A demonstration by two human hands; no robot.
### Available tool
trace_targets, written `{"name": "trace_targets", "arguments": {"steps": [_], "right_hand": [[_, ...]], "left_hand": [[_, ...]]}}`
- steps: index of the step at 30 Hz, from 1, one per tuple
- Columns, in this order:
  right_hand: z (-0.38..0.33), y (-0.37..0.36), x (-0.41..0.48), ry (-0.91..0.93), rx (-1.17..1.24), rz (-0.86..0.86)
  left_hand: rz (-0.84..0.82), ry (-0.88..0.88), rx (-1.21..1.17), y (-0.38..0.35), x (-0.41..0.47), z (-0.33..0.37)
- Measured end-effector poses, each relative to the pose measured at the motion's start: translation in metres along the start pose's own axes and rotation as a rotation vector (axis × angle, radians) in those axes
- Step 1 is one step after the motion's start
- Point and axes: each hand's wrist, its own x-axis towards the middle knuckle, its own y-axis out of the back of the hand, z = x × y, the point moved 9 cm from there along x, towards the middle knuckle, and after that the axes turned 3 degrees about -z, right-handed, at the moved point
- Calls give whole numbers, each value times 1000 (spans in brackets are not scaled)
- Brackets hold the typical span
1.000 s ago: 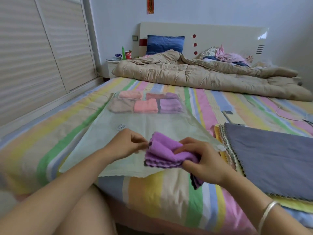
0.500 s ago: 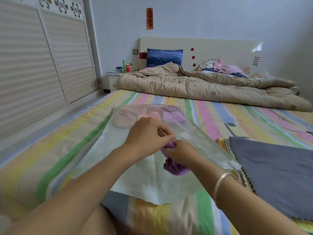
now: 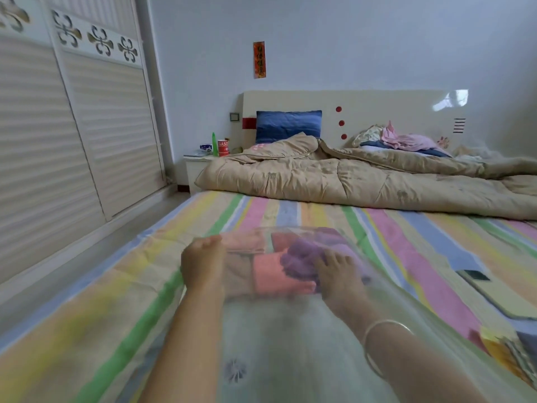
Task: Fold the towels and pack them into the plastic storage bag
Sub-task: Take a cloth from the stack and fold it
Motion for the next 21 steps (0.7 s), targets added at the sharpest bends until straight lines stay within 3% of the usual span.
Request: {"name": "trace_targets", "arguments": {"steps": [3,6,9,13,21], "right_hand": [[-10,-9,45,164,37,170],[-16,-32,97,272,-118,160],[-13,-50,140,258,-193,96],[-13,-72,163,343,-164,156],[6,-104,182,76,-265,122]], "left_hand": [[29,-17,101,-28,38,-21],[-63,-95,344,-62,66,-53],[-77,-168,530,-68,90,-88],[-67,-251,591,-70,95,-104],[-66,-304,558,-73,93,-107]]}}
